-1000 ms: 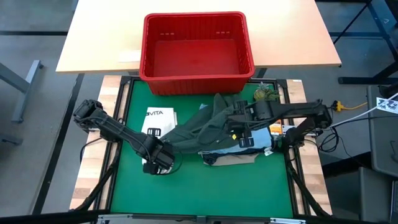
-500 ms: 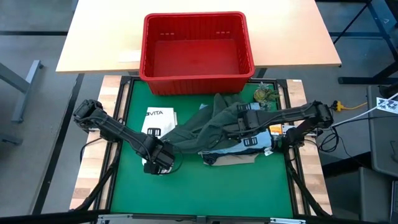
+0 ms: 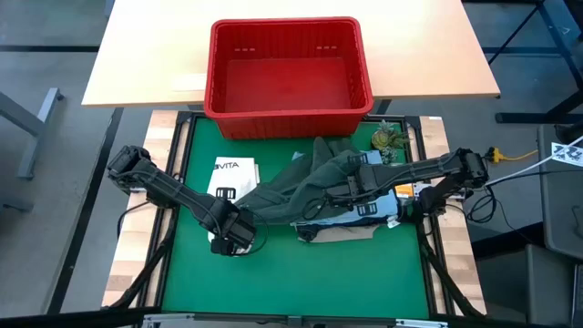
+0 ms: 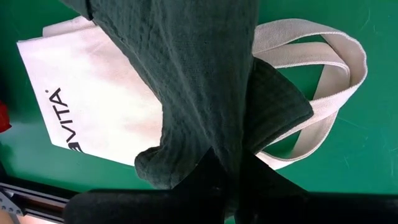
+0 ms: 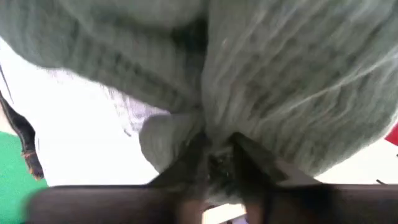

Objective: Fold Laundry from Bin
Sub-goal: Fold the green shirt

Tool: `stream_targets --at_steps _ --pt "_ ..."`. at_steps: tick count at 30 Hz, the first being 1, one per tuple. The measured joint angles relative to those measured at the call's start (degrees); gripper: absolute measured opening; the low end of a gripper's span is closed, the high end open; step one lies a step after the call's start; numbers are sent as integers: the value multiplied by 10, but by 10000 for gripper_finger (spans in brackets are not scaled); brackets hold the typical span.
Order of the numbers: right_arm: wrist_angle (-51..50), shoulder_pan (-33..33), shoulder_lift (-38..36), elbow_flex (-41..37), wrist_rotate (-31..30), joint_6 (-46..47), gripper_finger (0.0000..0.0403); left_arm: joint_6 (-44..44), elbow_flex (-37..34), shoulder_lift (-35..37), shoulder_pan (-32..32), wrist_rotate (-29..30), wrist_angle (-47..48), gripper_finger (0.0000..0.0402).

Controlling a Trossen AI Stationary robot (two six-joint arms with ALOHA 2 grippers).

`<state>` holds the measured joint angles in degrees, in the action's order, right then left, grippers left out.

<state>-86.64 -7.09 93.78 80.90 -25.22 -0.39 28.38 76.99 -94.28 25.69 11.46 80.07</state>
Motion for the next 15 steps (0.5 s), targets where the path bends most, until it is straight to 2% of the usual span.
stream_targets --at_steps 2,3,7,9,12,15 --pt "-10 0 -1 0 13 1 20 0 0 0 0 0 0 0" --pt "-20 0 -4 0 27 2 12 0 0 0 0 0 1 0" --pt "-35 0 -30 0 93 18 23 0 0 0 0 0 5 0" --pt "-32 5 -53 0 119 27 16 0 0 0 0 0 6 0" --pt "-36 16 -94 5 145 34 4 0 0 0 0 0 8 0" --pt "-34 28 -136 17 172 54 8 0 0 0 0 0 9 0"
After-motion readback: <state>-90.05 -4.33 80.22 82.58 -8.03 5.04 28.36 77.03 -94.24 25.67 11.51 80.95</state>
